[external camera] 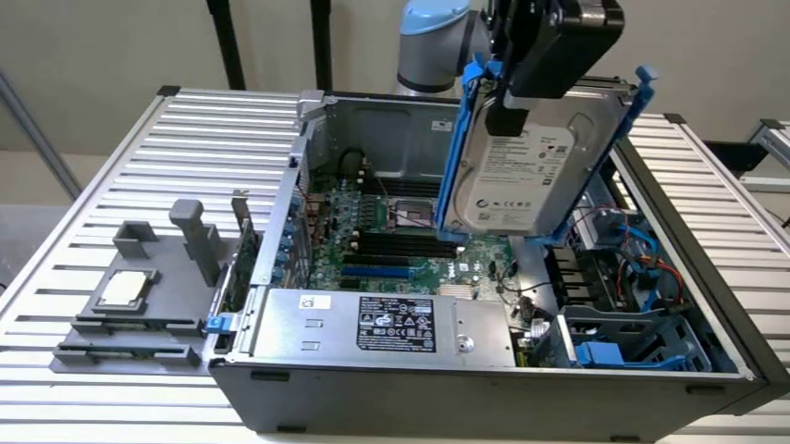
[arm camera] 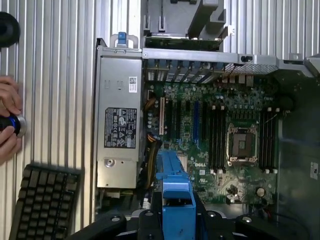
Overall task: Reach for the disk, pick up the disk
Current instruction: 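Pick up the disk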
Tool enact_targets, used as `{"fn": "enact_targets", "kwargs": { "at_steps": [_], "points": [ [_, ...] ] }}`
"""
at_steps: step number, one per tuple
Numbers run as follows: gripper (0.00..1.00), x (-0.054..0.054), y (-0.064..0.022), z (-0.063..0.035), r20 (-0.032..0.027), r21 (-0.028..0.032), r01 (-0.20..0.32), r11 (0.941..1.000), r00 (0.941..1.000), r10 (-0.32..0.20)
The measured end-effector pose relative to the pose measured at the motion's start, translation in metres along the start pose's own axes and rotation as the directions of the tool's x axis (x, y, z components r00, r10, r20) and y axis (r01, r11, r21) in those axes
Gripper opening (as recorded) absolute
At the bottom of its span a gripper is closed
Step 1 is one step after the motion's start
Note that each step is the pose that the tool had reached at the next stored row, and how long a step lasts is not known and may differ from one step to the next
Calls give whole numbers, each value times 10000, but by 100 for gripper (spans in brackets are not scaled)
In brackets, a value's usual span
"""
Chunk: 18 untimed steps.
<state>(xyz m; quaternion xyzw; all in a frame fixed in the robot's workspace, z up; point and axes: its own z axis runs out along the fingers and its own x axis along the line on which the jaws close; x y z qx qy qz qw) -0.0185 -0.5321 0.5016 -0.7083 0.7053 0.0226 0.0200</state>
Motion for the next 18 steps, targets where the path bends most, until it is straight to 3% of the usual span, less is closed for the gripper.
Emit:
{"fn": "enact_targets", "kwargs": {
  "at_steps": [18],
  "points": [
    [33, 300, -814, -20, 46, 0, 1, 10000, 10000, -1]
  ]
}}
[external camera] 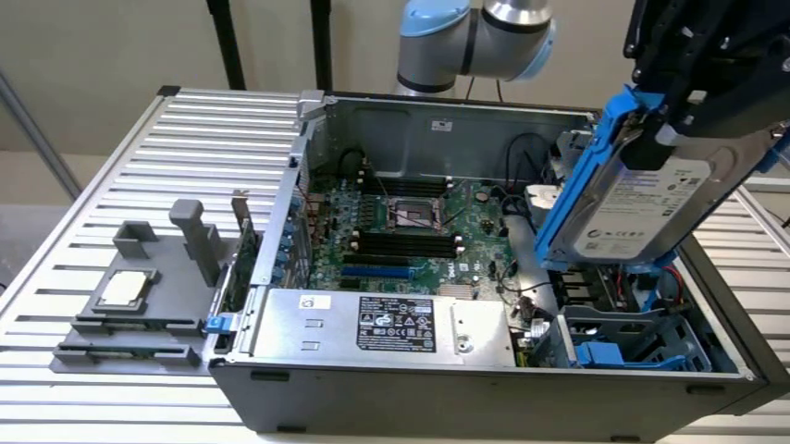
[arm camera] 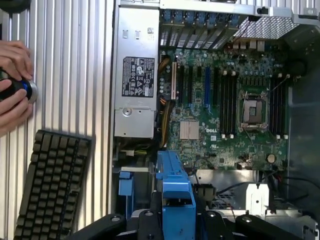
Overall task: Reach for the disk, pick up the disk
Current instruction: 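Pick up the disk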
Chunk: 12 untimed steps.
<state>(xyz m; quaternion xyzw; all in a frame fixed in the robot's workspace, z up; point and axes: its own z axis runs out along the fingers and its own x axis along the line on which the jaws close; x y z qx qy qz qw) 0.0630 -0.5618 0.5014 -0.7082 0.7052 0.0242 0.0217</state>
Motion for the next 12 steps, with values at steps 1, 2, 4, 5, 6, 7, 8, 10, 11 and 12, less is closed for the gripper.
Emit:
{"fn": "enact_targets", "kwargs": {
  "at_steps": [1, 2, 4, 5, 6, 7, 8, 10, 11, 12],
  "points": [
    [33, 16, -43, -1, 1, 0, 1, 10000, 10000, -1],
    [33, 35, -90, -2, 3, 0, -1, 10000, 10000, 1],
    [33, 69, -174, -4, 2, 0, 0, 10000, 10000, 0],
    [33, 86, -216, -5, 3, 0, 0, 10000, 10000, 0],
    [33, 103, -257, -5, 3, 0, 0, 10000, 10000, 0],
    [33, 122, -300, -7, 2, 0, 0, 10000, 10000, 0],
    [33, 138, -337, -6, 4, 0, 0, 10000, 10000, 0],
    [33, 170, -410, -6, 4, 0, 0, 10000, 10000, 0],
    [33, 187, -443, -6, 3, 0, -1, 10000, 10000, 1],
    [33, 204, -464, -7, 2, 1, 0, 10000, 10000, 0]
  ]
}}
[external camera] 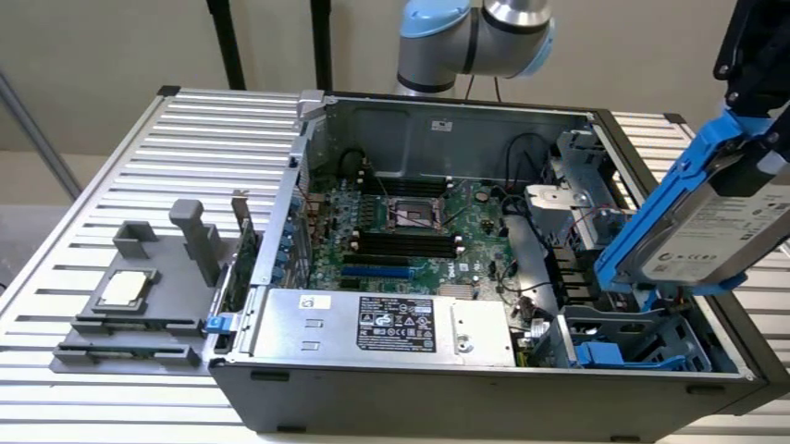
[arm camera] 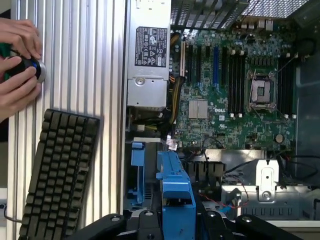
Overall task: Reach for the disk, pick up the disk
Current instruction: 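Pick up the disk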
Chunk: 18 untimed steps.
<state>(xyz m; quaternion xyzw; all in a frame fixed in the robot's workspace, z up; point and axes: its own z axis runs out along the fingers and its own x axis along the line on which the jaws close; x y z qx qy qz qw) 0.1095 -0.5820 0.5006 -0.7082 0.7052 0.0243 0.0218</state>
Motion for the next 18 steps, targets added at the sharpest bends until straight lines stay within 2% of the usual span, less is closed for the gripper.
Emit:
{"fn": "enact_targets", "kwargs": {
  "at_steps": [6, 18],
  "points": [
    [33, 113, -7, 18, 1, -4, 28, 10000, 10000, -28],
    [33, 114, -7, 18, 1, -12, 31, 10000, 10000, -31]
  ]
}}
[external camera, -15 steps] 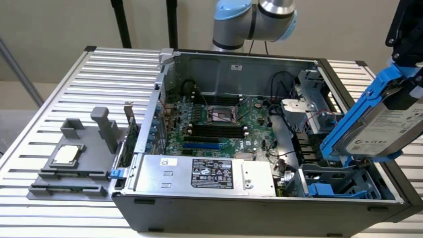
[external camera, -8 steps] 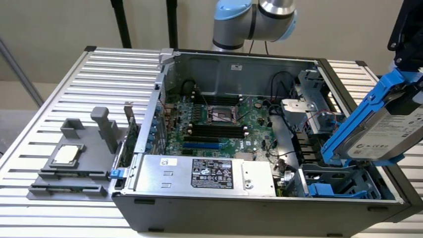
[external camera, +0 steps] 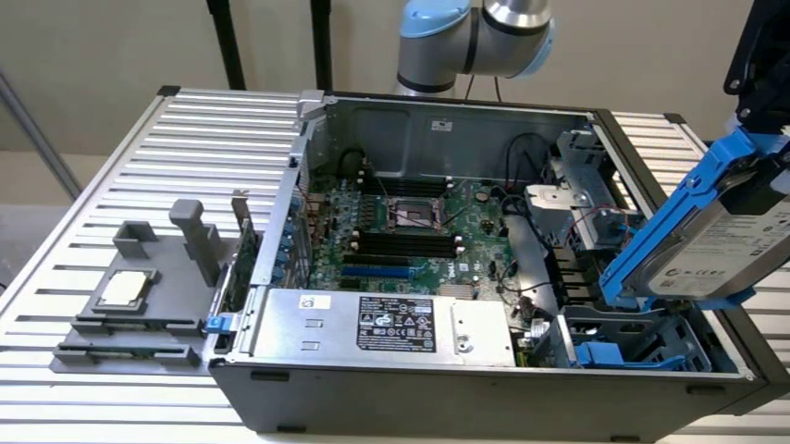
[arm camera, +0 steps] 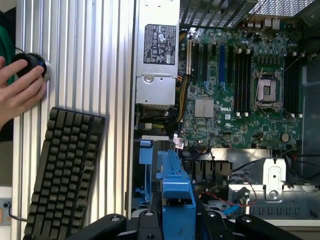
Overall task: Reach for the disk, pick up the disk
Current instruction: 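Pick up the disk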
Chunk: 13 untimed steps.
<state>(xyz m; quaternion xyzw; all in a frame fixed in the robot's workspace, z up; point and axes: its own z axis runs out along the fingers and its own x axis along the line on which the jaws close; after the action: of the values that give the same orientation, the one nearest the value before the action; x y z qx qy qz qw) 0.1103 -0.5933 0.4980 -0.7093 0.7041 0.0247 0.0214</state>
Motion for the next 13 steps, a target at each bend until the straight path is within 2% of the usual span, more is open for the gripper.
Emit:
{"fn": "enact_targets", "kwargs": {
  "at_steps": [13],
  "points": [
    [33, 0, 0, 0, 0, -6, -1, 10000, 10000, 1]
  ]
}}
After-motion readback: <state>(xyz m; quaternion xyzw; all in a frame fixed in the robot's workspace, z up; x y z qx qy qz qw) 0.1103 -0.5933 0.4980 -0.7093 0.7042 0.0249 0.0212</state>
